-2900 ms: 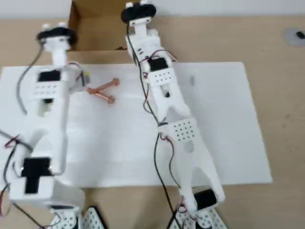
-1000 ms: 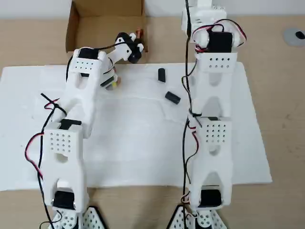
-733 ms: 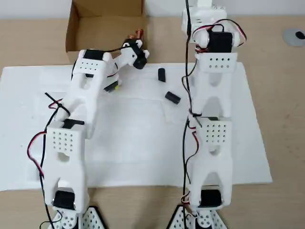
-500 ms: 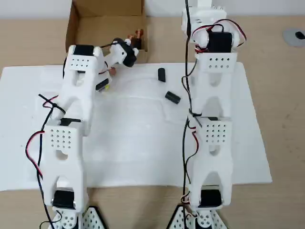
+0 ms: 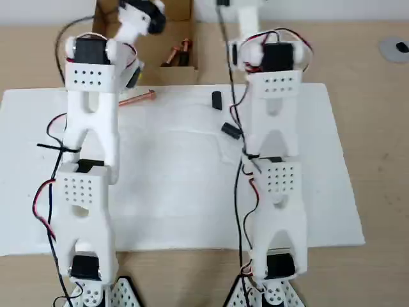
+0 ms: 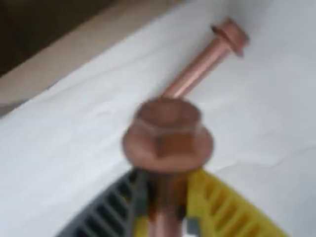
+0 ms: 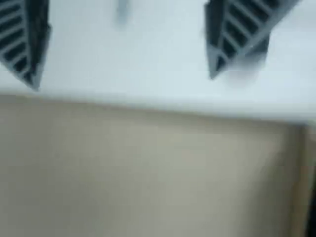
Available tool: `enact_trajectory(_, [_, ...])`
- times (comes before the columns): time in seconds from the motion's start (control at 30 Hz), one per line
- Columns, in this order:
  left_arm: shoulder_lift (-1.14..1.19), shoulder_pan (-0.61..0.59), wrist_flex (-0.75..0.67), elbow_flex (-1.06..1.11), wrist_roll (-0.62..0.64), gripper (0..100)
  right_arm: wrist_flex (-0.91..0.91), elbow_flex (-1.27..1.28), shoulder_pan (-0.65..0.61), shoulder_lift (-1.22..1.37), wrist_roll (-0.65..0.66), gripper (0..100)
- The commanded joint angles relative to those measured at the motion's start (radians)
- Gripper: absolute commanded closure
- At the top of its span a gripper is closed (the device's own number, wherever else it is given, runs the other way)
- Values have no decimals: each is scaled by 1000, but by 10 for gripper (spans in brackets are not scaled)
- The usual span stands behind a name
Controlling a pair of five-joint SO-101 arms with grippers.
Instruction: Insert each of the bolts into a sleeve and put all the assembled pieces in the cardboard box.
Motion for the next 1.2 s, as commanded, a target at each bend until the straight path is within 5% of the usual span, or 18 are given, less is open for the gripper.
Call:
enact_trajectory(0.0, [-170,-49,6,-15,239,991,48,-41,-25,-77,20,741])
enact_trajectory(0.13, [-321,-152,8,170,431,995,49,-39,-27,-28,21,741])
enact_trajectory(0.33, [-564,-209,-12,652,486,984,46,-41,-91,122,20,741])
enact_trajectory(0.73, [-1164,-250,-555,1513,529,988,-31,-50,-124,269,21,742])
enact_trajectory(1.17, [-1314,-250,-631,1676,531,988,-48,-41,-124,274,6,742])
